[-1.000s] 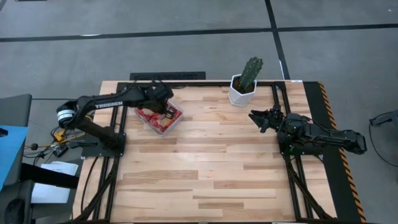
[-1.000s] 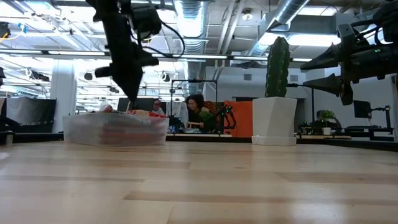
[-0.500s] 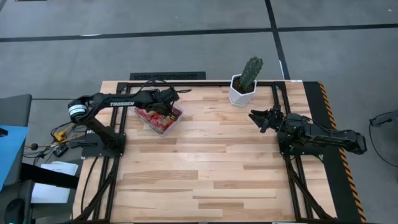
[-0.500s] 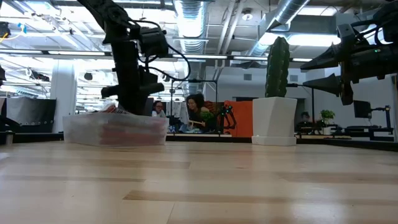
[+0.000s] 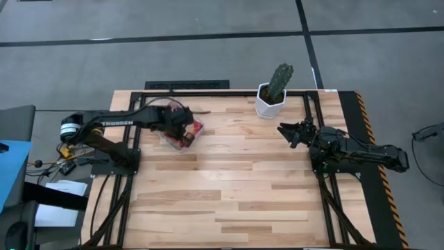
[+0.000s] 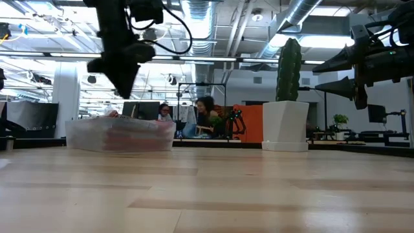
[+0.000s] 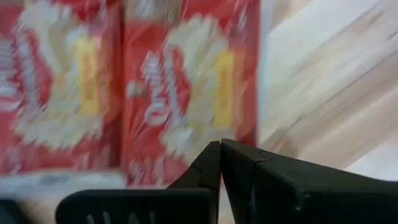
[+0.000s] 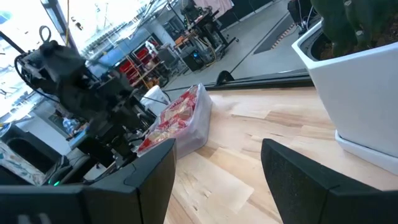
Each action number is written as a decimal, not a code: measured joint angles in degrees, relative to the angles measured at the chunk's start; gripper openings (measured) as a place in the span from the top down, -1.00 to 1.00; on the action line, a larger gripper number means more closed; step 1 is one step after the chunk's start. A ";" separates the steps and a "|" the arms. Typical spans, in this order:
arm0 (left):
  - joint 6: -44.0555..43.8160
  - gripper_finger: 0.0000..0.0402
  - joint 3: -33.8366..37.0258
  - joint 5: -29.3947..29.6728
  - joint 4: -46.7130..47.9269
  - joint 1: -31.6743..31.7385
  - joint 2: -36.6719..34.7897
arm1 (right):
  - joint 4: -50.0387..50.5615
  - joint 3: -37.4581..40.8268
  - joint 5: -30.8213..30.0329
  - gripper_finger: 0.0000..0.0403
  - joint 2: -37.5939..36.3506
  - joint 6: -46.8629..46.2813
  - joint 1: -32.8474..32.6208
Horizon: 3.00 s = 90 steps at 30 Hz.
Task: Sort popcorn bags into baskets
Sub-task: Adjust the red popcorn bags in the transparent bin, then return to Home Position
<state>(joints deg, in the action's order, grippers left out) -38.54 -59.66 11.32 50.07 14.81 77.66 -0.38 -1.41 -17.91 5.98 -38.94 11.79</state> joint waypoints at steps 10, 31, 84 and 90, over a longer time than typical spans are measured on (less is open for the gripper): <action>-2.10 1.00 -0.02 7.10 3.23 -6.97 4.73 | 0.00 0.00 0.00 -0.29 0.00 0.46 0.02; 1.02 1.00 -0.62 2.27 -0.41 -6.27 6.15 | -0.49 0.02 -0.08 -0.29 0.00 1.91 0.00; 20.50 1.00 43.68 -3.67 -33.07 -2.85 -75.93 | -7.95 0.92 47.57 -0.29 -5.29 22.83 30.91; 18.37 1.00 51.21 -5.34 -39.29 -2.84 -77.41 | -6.58 0.96 48.61 -0.29 -5.29 23.86 31.44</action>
<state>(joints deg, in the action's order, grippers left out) -20.17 -8.44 5.98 10.78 11.97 0.25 -6.96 -0.45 30.70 0.69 -15.08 43.23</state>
